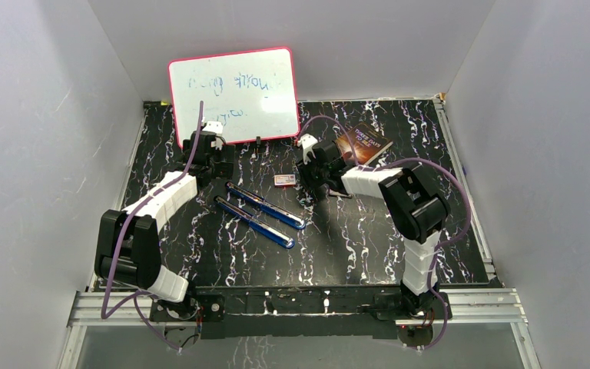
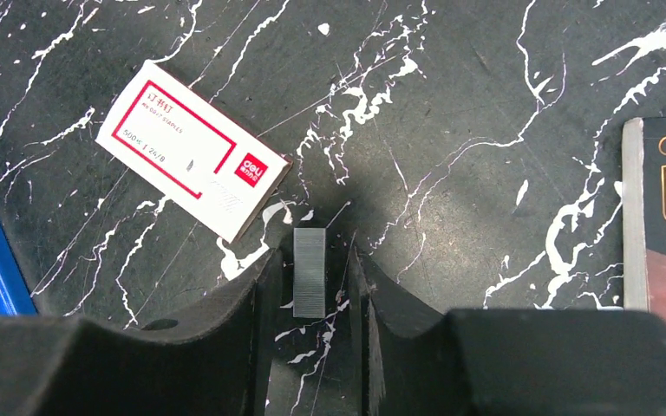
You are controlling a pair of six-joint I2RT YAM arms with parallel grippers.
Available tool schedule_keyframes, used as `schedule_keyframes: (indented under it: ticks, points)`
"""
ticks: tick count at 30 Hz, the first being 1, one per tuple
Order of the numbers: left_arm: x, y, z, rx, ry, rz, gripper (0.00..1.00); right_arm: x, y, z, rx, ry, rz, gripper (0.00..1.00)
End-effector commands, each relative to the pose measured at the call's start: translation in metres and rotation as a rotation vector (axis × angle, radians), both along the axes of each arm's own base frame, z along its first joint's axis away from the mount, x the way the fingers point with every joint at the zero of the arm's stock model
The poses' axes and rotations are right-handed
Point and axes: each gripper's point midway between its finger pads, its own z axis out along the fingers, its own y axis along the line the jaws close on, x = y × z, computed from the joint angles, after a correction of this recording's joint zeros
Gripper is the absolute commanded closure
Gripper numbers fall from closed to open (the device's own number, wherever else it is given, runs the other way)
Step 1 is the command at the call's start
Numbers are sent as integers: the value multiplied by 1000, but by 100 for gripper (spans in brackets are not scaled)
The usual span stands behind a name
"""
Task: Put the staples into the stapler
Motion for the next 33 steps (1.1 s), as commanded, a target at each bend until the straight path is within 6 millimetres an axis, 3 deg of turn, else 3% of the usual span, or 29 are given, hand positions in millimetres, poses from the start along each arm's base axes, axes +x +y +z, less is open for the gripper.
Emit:
schedule_keyframes:
  ticks: [1, 8, 21, 33]
  points:
    - [1, 1, 20, -22, -61, 5, 2, -9, -12, -10, -45, -5, 10, 58]
    - [0, 1, 20, -22, -60, 5, 2, -29, -18, -25, -34, 3, 28, 58]
    - [0, 1, 20, -23, -61, 4, 2, -46, -24, -46, -65, -7, 19, 62]
    - [0, 1, 19, -22, -60, 4, 2, -55, -31, -49, -65, -7, 2, 63]
